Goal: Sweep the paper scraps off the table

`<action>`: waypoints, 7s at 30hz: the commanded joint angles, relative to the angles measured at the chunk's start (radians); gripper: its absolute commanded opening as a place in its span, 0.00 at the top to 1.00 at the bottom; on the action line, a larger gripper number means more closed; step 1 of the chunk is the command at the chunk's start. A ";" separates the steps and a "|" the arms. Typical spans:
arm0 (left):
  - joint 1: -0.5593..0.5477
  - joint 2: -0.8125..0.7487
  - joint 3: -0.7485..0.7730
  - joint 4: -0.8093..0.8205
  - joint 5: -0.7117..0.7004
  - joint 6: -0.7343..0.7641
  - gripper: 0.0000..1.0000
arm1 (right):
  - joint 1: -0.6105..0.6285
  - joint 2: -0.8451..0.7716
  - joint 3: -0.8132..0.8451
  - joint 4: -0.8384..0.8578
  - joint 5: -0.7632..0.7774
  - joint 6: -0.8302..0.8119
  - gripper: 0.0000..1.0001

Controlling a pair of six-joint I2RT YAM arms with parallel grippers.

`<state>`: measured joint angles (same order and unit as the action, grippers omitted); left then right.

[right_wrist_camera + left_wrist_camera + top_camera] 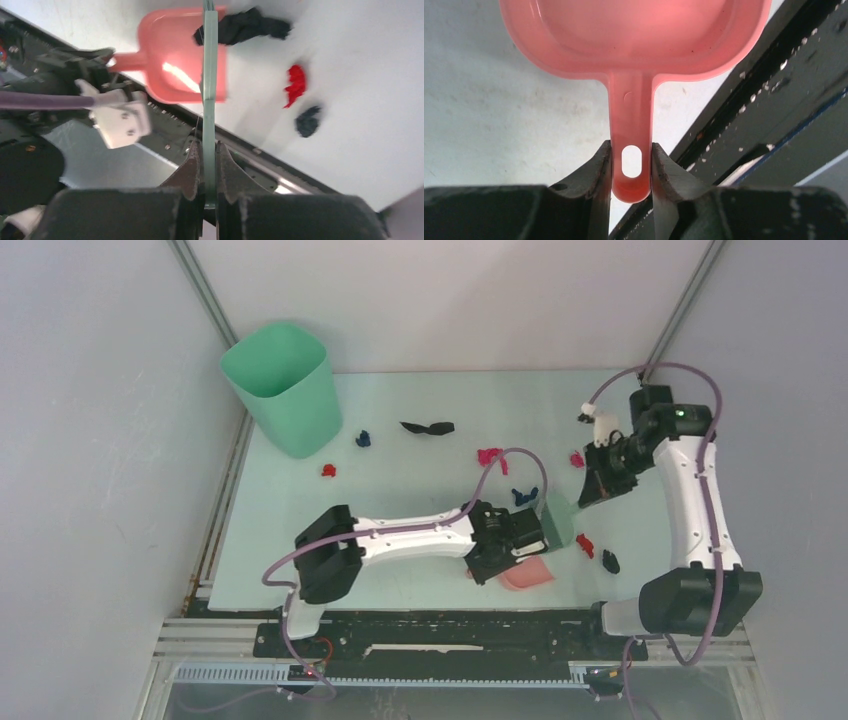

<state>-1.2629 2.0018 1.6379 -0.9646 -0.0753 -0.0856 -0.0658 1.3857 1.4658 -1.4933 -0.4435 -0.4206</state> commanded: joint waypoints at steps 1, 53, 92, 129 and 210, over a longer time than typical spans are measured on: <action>0.002 -0.171 -0.091 -0.013 -0.002 -0.040 1.00 | -0.043 -0.021 0.159 -0.034 0.099 -0.092 1.00; 0.173 -0.498 -0.453 0.050 -0.057 -0.233 1.00 | 0.338 0.308 0.351 0.500 0.560 -0.051 1.00; 0.241 -0.193 -0.268 0.225 -0.008 -0.157 1.00 | 0.631 0.244 0.308 0.219 0.318 0.053 1.00; 0.022 0.196 0.300 -0.164 0.117 0.078 1.00 | -0.003 -0.057 -0.226 0.180 0.087 0.002 1.00; 0.212 0.292 0.432 -0.157 0.064 -0.081 1.00 | 0.254 0.104 0.041 0.294 0.108 0.012 1.00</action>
<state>-1.0569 2.2959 2.0457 -1.1244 -0.0246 -0.1822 0.1844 1.5711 1.4887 -1.1206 -0.2066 -0.4957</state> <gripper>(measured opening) 0.316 0.066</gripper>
